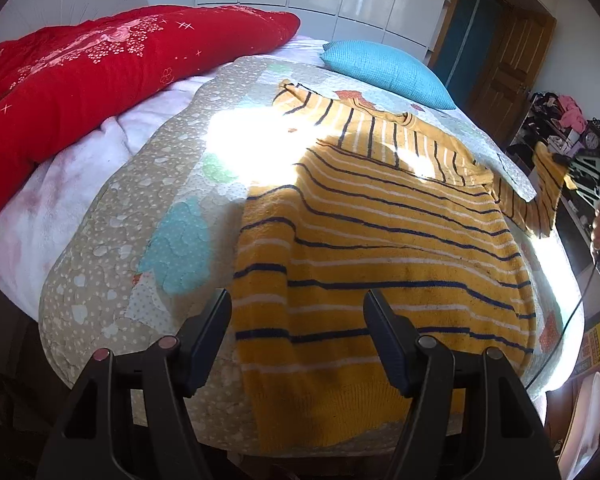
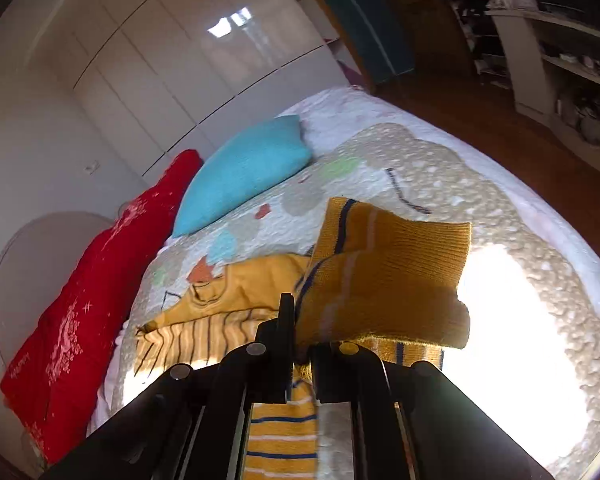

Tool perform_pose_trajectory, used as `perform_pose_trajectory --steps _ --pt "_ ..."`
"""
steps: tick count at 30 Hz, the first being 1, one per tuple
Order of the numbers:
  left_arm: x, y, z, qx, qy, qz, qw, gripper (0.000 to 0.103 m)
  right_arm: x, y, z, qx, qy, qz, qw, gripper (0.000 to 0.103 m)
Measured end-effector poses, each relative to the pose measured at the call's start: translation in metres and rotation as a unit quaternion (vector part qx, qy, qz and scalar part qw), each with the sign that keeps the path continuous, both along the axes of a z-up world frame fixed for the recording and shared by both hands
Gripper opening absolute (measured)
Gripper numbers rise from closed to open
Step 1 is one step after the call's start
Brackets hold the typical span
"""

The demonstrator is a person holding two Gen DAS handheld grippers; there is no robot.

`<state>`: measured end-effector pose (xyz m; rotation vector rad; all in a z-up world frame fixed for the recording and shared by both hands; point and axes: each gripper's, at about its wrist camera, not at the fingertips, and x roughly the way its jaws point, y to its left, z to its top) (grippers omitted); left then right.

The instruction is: Fold small clothes

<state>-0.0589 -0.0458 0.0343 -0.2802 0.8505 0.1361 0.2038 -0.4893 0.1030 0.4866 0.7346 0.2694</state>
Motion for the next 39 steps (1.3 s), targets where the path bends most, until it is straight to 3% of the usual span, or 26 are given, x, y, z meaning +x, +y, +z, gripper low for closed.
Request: perform_pose_trajectory --steps 10,18,22,24,26,28,32,35,39 --pt "-0.027 0.054 -0.015 -0.039 0.002 0.063 0.9973 0.070 0.046 0.220 -0.020 -0.054 0.025 0.159 0.986 0.007" --pt "-0.041 0.081 -0.032 -0.067 0.009 0.092 0.9935 0.070 0.062 0.334 -0.047 -0.110 0.039 0.225 0.967 0.007" --pt "-0.045 0.092 -0.041 -0.080 0.014 0.104 0.9912 0.070 0.066 0.386 -0.073 -0.191 0.045 0.254 0.947 0.011" --pt "-0.049 0.098 -0.043 -0.084 0.013 0.110 0.9902 0.070 0.061 0.410 -0.084 -0.263 0.027 0.260 0.929 0.021" --pt "-0.051 0.103 -0.044 -0.086 0.013 0.118 0.9892 0.070 0.050 0.433 -0.092 -0.330 -0.008 0.275 0.903 0.049" --pt "-0.052 0.109 -0.046 -0.088 0.014 0.125 0.9881 0.070 0.034 0.452 -0.100 -0.388 -0.047 0.289 0.874 0.060" --pt "-0.054 0.115 -0.051 -0.095 0.020 0.135 0.9861 0.071 0.004 0.482 -0.113 -0.465 -0.112 0.303 0.824 0.060" --pt "-0.054 0.112 -0.050 -0.088 0.024 0.135 0.9866 0.071 -0.012 0.492 -0.114 -0.497 -0.157 0.306 0.797 0.059" --pt "-0.052 0.107 -0.047 -0.084 0.026 0.133 0.9872 0.071 -0.047 0.498 -0.118 -0.530 -0.225 0.330 0.748 0.065"
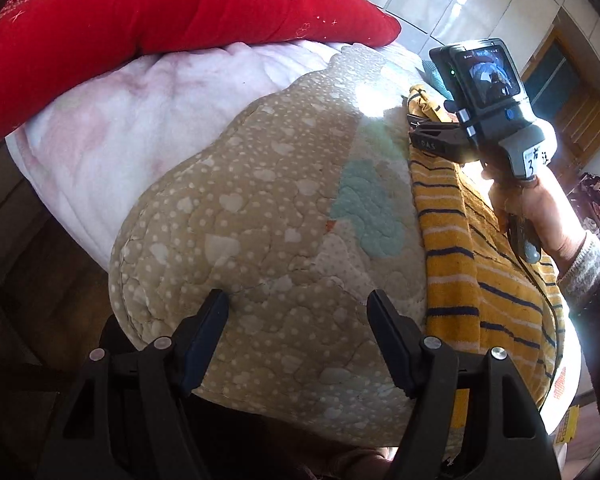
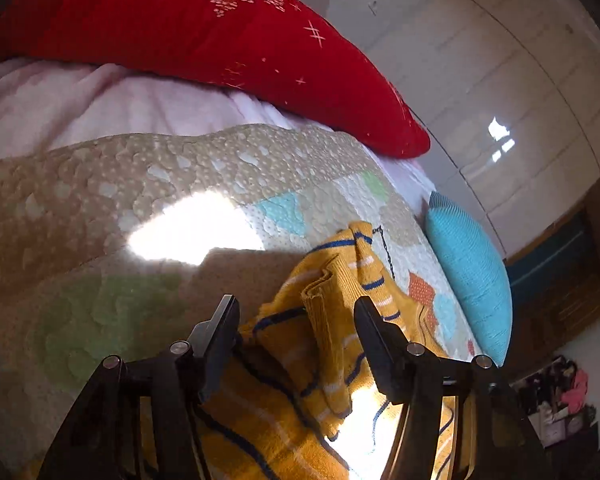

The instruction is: Fold small clothes

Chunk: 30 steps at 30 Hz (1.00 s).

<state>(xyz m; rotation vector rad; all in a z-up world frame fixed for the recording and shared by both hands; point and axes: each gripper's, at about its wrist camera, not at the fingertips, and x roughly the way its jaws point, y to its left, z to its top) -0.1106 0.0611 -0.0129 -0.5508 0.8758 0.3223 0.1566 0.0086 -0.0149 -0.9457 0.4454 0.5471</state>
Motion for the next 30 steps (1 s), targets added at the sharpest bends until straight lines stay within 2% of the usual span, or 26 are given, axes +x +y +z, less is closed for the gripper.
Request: perform_pose_trajectory --steps 2,5,8,11,13,15,16,17,18,19,21,23,26,30 --pt "0.002 -0.003 0.003 0.002 0.000 -0.001 1.0000 0.071 -0.017 -0.007 0.003 0.001 -0.012 0.018 1.000 0.066" --pt "0.002 -0.008 0.008 0.010 -0.001 -0.006 0.9999 0.071 -0.033 -0.035 0.021 0.046 0.031 0.017 0.998 0.068" --pt "0.004 -0.015 0.012 0.023 0.000 -0.012 0.9997 0.071 -0.040 -0.089 0.047 0.120 0.083 -0.014 0.989 0.070" --pt "0.008 -0.021 0.014 0.032 0.006 -0.022 0.9992 0.072 -0.049 -0.153 0.068 0.177 0.101 -0.062 0.977 0.072" --pt "0.013 -0.028 0.015 0.038 0.008 -0.033 0.9987 0.072 -0.058 -0.198 0.080 0.198 0.068 -0.103 0.972 0.072" --pt "0.018 -0.037 0.018 0.049 0.008 -0.045 0.9978 0.072 -0.076 -0.239 0.090 0.203 -0.009 -0.149 0.968 0.077" --pt "0.021 -0.041 0.019 0.055 0.009 -0.051 0.9972 0.072 -0.086 -0.257 0.094 0.205 -0.048 -0.172 0.962 0.088" --pt "0.023 -0.046 0.021 0.061 0.009 -0.058 0.9964 0.072 -0.091 -0.276 0.095 0.211 -0.069 -0.189 0.957 0.099" --pt "0.025 -0.052 0.022 0.067 0.009 -0.065 0.9955 0.072 -0.097 -0.293 0.094 0.221 -0.067 -0.193 0.954 0.100" --pt "0.028 -0.057 0.023 0.075 0.011 -0.072 0.9945 0.072 -0.098 -0.308 0.090 0.221 -0.044 -0.199 0.954 0.101" --pt "0.032 -0.069 0.025 0.091 0.017 -0.085 0.9921 0.072 -0.097 -0.334 0.073 0.214 0.030 -0.229 0.949 0.098" --pt "0.035 -0.082 0.029 0.111 0.022 -0.096 0.9889 0.072 -0.111 -0.358 0.060 0.248 0.083 -0.239 0.935 0.090" --pt "0.037 -0.098 0.032 0.142 0.030 -0.109 0.9833 0.072 -0.129 -0.379 0.044 0.285 0.135 -0.252 0.915 0.090" --pt "0.041 -0.114 0.035 0.176 0.040 -0.111 0.9773 0.072 -0.138 -0.398 0.027 0.348 0.192 -0.267 0.878 0.090"
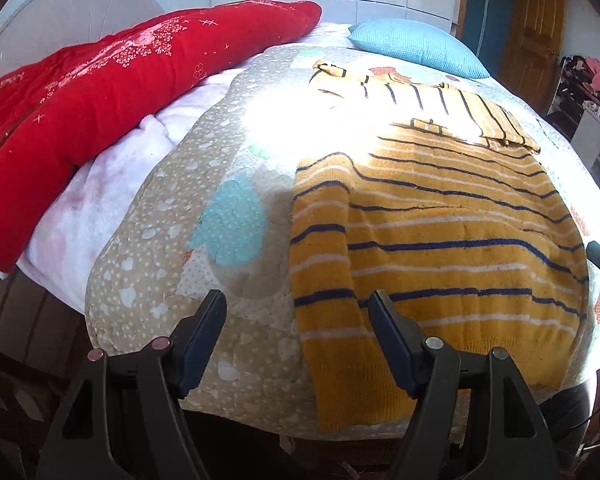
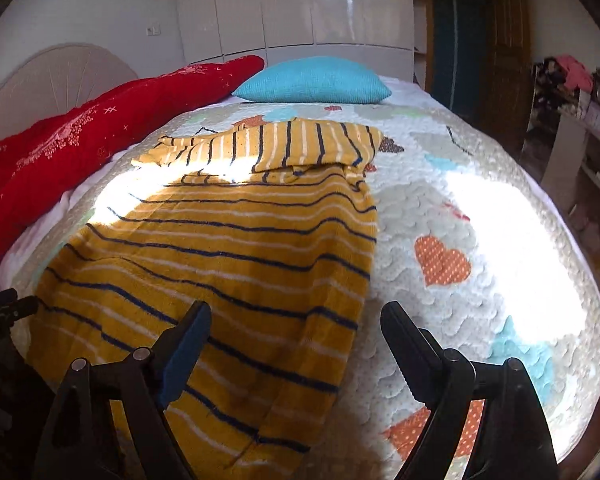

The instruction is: Fold small clothes

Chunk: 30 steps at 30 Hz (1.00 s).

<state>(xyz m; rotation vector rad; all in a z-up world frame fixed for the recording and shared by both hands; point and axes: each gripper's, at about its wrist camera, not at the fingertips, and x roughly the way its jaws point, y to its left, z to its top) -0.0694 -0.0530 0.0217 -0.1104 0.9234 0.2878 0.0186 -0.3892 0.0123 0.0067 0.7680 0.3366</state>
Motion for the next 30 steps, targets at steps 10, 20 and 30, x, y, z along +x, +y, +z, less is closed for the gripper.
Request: perform_pose_trajectory --steps 10,20,30 --pt "0.007 -0.016 -0.001 0.040 0.016 -0.009 0.9990 0.079 0.009 -0.034 -0.023 0.083 0.063 -0.031 0.994 0.090" --pt "0.005 -0.013 -0.010 0.038 0.026 -0.007 0.9989 0.079 0.010 -0.029 -0.039 0.112 0.101 -0.017 0.988 0.090" --pt "0.002 0.008 -0.017 -0.007 0.029 0.003 0.9995 0.079 0.011 -0.018 -0.043 0.091 0.101 -0.011 0.991 0.091"
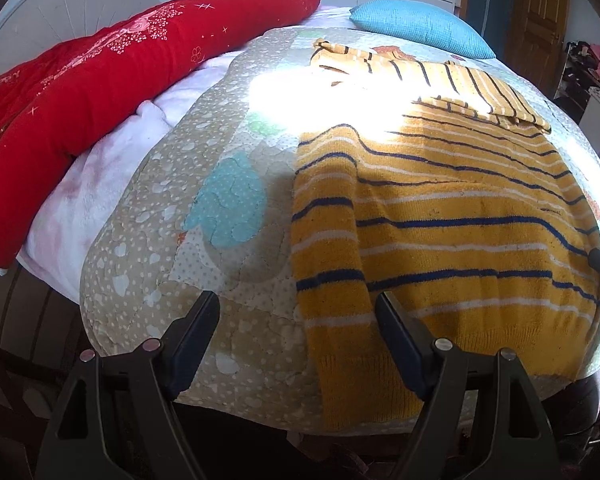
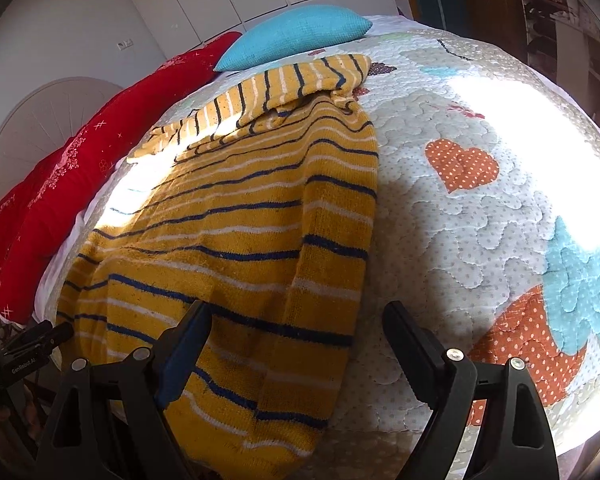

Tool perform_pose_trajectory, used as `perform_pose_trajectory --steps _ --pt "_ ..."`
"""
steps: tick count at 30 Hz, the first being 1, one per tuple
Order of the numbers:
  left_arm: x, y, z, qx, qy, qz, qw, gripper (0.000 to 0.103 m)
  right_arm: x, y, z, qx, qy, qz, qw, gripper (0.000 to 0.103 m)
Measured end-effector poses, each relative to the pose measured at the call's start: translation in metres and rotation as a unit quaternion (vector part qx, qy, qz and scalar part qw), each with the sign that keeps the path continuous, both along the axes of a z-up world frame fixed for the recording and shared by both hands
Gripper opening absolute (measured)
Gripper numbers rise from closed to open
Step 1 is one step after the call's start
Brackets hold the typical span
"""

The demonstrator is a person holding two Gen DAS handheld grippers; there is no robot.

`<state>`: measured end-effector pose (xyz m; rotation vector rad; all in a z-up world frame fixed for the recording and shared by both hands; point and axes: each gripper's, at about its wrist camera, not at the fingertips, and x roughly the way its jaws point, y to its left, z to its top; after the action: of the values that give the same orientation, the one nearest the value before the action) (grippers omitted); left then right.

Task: Fold small clothes
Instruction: 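Grasp the sweater hem with both tools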

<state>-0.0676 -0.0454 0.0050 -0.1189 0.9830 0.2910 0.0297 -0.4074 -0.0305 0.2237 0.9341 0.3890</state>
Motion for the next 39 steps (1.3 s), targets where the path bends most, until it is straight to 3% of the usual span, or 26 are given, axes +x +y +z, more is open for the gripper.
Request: perform_pose_trajectory --steps 6,12,17,18,20,23,25,31,34,37,39 --pt "0.002 0.038 0.002 -0.069 -0.034 0.037 0.9963 0.088 0.001 -0.002 -0.003 0.008 0.002 0.000 1.000 0.091" --pt "0.009 0.046 -0.006 -0.144 -0.045 0.016 0.9884 0.088 -0.002 0.001 -0.004 0.002 -0.005 0.000 1.000 0.093" --pt "0.017 0.039 -0.006 -0.228 -0.065 -0.032 0.9708 0.087 -0.002 0.000 -0.003 0.007 -0.004 -0.001 1.000 0.093" --pt "0.020 0.036 -0.006 -0.232 -0.068 -0.040 0.9694 0.085 -0.002 -0.001 -0.003 0.010 -0.003 -0.002 1.000 0.093" --pt "0.025 0.029 -0.007 -0.226 -0.061 -0.046 0.9711 0.065 -0.001 -0.003 -0.003 0.020 0.000 -0.001 1.000 0.093" --pt "0.024 0.020 -0.006 -0.200 -0.054 -0.046 0.9773 0.050 -0.003 -0.005 -0.003 0.060 0.014 0.031 0.998 0.091" --pt "0.021 0.019 -0.007 -0.207 -0.052 -0.049 0.9757 0.045 -0.005 -0.005 -0.004 0.100 0.029 0.061 0.993 0.089" --pt "0.006 0.015 -0.013 -0.245 -0.052 -0.065 0.9660 0.047 -0.014 -0.004 -0.014 0.189 0.062 0.095 0.975 0.088" --pt "0.002 0.016 -0.016 -0.273 -0.061 -0.079 0.9567 0.063 -0.017 -0.004 -0.017 0.207 0.069 0.097 0.971 0.087" --pt "0.004 0.018 -0.017 -0.292 -0.065 -0.079 0.9510 0.066 -0.020 -0.004 -0.019 0.214 0.074 0.100 0.969 0.081" --pt "0.008 0.017 -0.018 -0.292 -0.058 -0.076 0.9515 0.066 -0.024 -0.003 -0.022 0.220 0.080 0.102 0.967 0.075"
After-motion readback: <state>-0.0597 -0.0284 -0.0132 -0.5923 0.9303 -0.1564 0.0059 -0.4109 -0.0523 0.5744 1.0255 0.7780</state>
